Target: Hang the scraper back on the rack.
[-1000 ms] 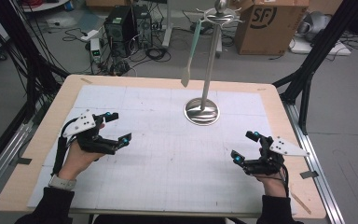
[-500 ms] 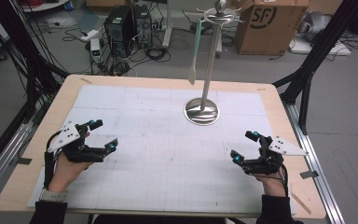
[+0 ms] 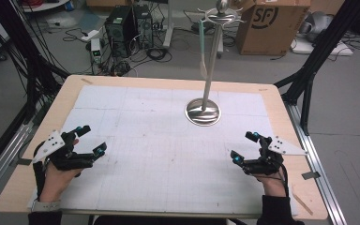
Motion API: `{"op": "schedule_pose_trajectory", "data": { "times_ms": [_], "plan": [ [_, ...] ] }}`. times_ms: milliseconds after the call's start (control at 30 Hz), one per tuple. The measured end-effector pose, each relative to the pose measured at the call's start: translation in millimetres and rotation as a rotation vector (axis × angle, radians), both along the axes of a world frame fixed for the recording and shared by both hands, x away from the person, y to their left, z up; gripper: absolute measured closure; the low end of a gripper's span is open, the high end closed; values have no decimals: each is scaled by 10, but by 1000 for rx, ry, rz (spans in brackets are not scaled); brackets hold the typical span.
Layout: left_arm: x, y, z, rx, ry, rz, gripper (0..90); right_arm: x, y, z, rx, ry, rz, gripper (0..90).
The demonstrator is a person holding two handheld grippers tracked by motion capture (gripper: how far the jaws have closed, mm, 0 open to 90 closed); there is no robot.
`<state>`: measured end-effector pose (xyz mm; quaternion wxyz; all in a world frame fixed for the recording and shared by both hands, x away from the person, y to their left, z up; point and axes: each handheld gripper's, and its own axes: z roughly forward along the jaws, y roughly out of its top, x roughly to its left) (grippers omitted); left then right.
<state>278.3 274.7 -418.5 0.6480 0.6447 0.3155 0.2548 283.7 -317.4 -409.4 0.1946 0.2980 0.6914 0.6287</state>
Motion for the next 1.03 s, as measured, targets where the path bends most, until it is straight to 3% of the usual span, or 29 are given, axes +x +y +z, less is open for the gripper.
{"op": "schedule_pose_trajectory", "data": {
  "times_ms": [467, 800, 1033],
  "plan": [
    [-136, 142, -103, 10, 22, 23, 65, 17, -10, -11, -4, -2, -12, 6],
    [-217, 173, -40, -10, -7, 76, 65, 9, -43, 1, 15, -6, -38, 6],
    [-226, 168, -32, -12, -4, 64, 65, 21, -37, -6, 8, -12, -37, 6]
  ]
}}
